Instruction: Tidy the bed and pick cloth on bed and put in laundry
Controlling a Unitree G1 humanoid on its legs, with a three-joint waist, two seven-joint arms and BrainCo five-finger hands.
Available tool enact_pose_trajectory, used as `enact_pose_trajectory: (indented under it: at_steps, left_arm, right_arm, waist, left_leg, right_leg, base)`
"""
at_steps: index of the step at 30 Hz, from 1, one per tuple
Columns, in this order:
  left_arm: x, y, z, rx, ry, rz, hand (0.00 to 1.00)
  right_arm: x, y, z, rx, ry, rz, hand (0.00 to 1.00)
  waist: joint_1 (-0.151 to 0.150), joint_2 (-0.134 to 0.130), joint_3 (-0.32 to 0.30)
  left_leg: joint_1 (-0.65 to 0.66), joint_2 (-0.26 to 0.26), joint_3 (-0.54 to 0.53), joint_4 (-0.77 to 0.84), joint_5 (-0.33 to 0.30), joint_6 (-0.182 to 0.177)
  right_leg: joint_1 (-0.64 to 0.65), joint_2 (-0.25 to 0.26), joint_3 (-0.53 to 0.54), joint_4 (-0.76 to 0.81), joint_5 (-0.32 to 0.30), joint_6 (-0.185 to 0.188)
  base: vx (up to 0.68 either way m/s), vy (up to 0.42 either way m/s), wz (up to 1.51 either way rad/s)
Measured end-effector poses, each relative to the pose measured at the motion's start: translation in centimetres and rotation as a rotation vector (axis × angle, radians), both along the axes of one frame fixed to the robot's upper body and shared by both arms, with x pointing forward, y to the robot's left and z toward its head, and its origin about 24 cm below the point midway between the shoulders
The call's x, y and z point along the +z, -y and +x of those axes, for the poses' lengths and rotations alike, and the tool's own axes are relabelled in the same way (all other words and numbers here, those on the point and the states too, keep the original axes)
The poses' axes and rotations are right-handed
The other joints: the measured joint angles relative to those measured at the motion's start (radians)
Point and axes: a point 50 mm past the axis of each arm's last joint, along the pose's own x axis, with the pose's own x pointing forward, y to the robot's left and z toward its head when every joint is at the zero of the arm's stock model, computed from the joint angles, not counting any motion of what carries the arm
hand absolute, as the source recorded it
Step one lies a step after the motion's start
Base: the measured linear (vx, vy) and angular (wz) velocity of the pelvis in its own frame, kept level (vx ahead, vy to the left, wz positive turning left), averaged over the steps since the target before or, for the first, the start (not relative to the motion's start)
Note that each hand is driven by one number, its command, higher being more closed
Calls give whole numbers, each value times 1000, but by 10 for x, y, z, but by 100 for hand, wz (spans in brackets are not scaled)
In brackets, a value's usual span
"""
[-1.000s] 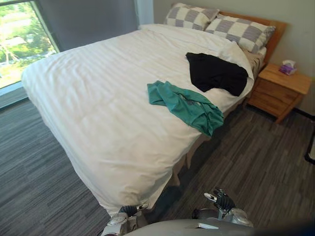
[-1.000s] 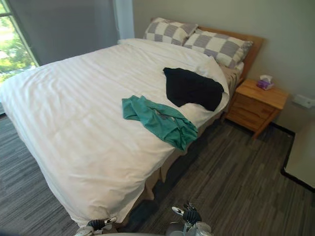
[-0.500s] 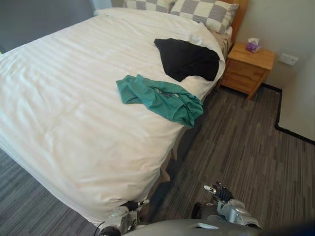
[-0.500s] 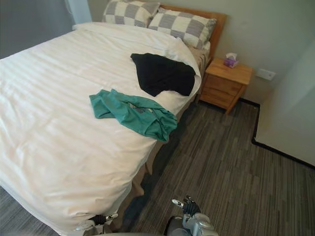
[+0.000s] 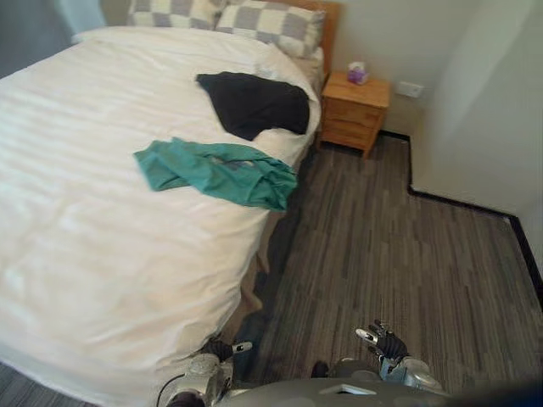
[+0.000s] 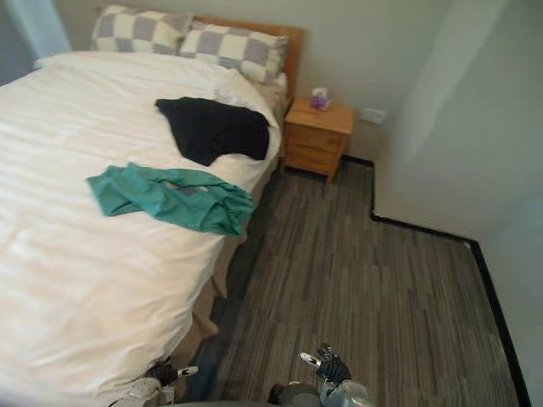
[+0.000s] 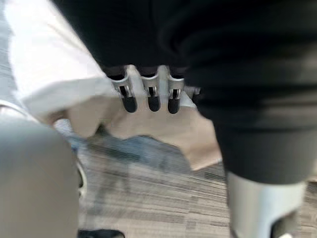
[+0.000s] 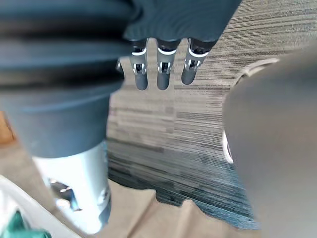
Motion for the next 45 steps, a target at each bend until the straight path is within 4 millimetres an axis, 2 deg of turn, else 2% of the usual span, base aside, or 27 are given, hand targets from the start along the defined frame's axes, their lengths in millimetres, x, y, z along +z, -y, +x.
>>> enact_pose_trajectory:
  at_steps: [2,4,6,7,8,9,11,12,19,25,26,27,28,29,31,32,33,34,35,37,39,41,43,45]
  left_arm:
    - [1,2,0,7,26,-10,0]
    - [1,-1,-2,4,31,-4,0]
    - [0,-1,-4,-4,23,-7,0]
    - [-2,2,-6,-11,2,-17,0]
    - [-2,4,-4,-25,-1,-27,0]
    - [-1,6,-2,-22,-4,-42,0]
    - [-2,6,-1,-9,-12,-60,0]
    - [-5,9,-6,14,-71,-86,0]
    - [-5,8,-6,20,-58,-90,0]
    - [-3,6,-8,128,48,-145,0]
    - [-3,3,-11,179,73,-153,0]
    - [-3,2,-13,215,94,-159,0]
    - [-4,-2,-24,287,109,-160,0]
    - [-2,-13,-28,358,142,-139,0]
    - [-2,-16,-33,390,147,-130,0]
    - [-3,-15,-39,402,142,-127,0]
    - [-3,-15,-40,399,142,-127,0]
    - [-3,-12,-41,399,140,-132,0]
    - [-4,-10,-43,399,135,-136,0]
    - [-5,-6,-48,408,124,-144,0]
    - [-4,-7,-46,415,138,-147,0]
    - [-3,-9,-45,435,154,-151,0]
    - [-1,-10,-42,450,170,-154,0]
    - [-1,-9,-42,455,172,-158,0]
  right_arm:
    - [2,9,1,-2,5,-16,0]
    - [2,9,-1,-13,13,-14,0]
    - [1,10,-5,-68,23,4,0]
    - [2,12,-6,-147,40,28,0]
    - [2,14,-9,-187,41,37,0]
    - [-1,12,-15,-247,28,68,0]
    - [-3,12,-22,-288,17,79,0]
    - [-4,14,-32,-315,1,77,0]
    - [-5,15,-33,-315,2,70,0]
    - [-4,18,-42,-313,18,38,0]
    - [-5,19,-46,-315,19,38,0]
    - [-5,19,-50,-308,18,34,0]
    - [-4,20,-51,-284,24,27,0]
    - [-4,19,-50,-256,28,22,0]
    - [-4,21,-54,-246,24,17,0]
    - [-4,22,-57,-249,22,15,0]
    - [-4,22,-59,-245,20,15,0]
    - [-3,26,-58,-246,24,5,0]
    - [-3,27,-59,-246,22,2,0]
    - [-2,26,-56,-241,27,3,0]
    - [-1,23,-50,-220,44,3,0]
    - [1,20,-45,-201,68,2,0]
    - [1,18,-47,-190,67,-4,0]
    - [1,18,-49,-184,69,-15,0]
  waist:
    - [-3,38,17]
    - [-2,42,15]
    - [-3,50,2]
    - [-24,60,-19]
    - [-32,61,-20]
    - [-24,38,-13]
    - [-10,38,-12]
    - [-5,27,-15]
    - [-6,28,-15]
    - [-7,28,-7]
    - [-7,31,-6]
    - [-9,39,-4]
    - [-6,49,-11]
    - [0,42,-7]
    - [-4,48,-4]
    - [-2,48,2]
    - [0,43,10]
    - [10,57,12]
    - [12,62,13]
    - [15,63,15]
    - [18,55,16]
    - [18,43,23]
    - [24,29,31]
    - [23,31,30]
  left_leg:
    - [-25,-36,-78,47,-6,5]
    - [-37,-51,-101,34,-9,10]
    - [-23,-42,-95,-53,-15,15]
    - [6,-35,-105,-162,-45,6]
    - [11,-33,-106,-196,-59,5]
    - [11,-39,-98,-212,-49,-1]
    - [21,-42,-94,-226,-44,-6]
    - [91,-79,-152,-296,-12,-20]
    - [91,-79,-153,-296,-12,-20]
    - [87,-67,-145,-294,-27,-33]
    - [81,-52,-134,-276,-50,-55]
    - [67,-31,-117,-243,-75,-95]
    - [31,12,-95,-156,-104,-153]
    - [-83,55,-96,102,-91,-139]
    - [-194,100,-138,338,-13,-122]
    - [-252,112,-180,484,99,-88]
    - [-297,110,-213,568,128,-86]
    - [-325,87,-233,604,63,-78]
    - [-333,76,-233,595,41,-77]
    - [-335,30,-225,454,-18,-64]
    - [-341,-5,-195,305,-29,-50]
    - [-345,-44,-150,135,-6,-19]
    - [-346,-86,-57,-50,66,8]
    - [-348,-86,23,-123,124,25]
  right_leg:
    - [0,19,48,-40,3,5]
    - [12,36,63,-93,18,20]
    - [9,60,54,-108,54,12]
    - [-1,79,24,-130,93,-3]
    - [-5,85,19,-139,109,-11]
    - [-5,82,20,-152,132,-13]
    - [3,83,19,-171,150,-28]
    - [81,69,16,-258,177,-6]
    - [81,68,15,-258,177,-6]
    - [79,76,12,-258,174,-8]
    - [75,86,12,-258,166,-14]
    - [71,98,8,-257,157,-23]
    - [59,120,-26,-223,136,-47]
    - [15,118,-47,-144,87,-67]
    - [14,123,-46,-123,60,-82]
    - [45,124,-24,-119,47,-87]
    - [63,124,4,-109,34,-81]
    - [85,121,36,-102,29,-89]
    - [92,118,45,-105,29,-88]
    - [137,118,92,-125,24,-80]
    - [151,117,122,-144,5,-65]
    - [159,108,139,-145,-11,-62]
    - [184,78,141,-155,-30,-39]
    - [197,66,142,-160,-63,-17]
  base:
    - [-16,-53,-125]
    - [20,8,-96]
    - [24,29,-37]
    - [50,67,8]
    - [81,95,21]
    - [52,83,4]
    - [53,56,-10]
    - [0,0,0]
    - [0,0,0]
    - [0,0,-1]
    - [-1,-6,-12]
    - [30,-43,-32]
    - [121,-64,-62]
    - [138,-132,-62]
    - [113,-134,-30]
    - [179,-94,-25]
    - [274,-92,-56]
    - [240,-61,-64]
    - [222,-59,-76]
    - [187,-34,-62]
    - [181,21,-48]
    - [199,53,-23]
    - [263,83,-1]
    - [284,154,2]
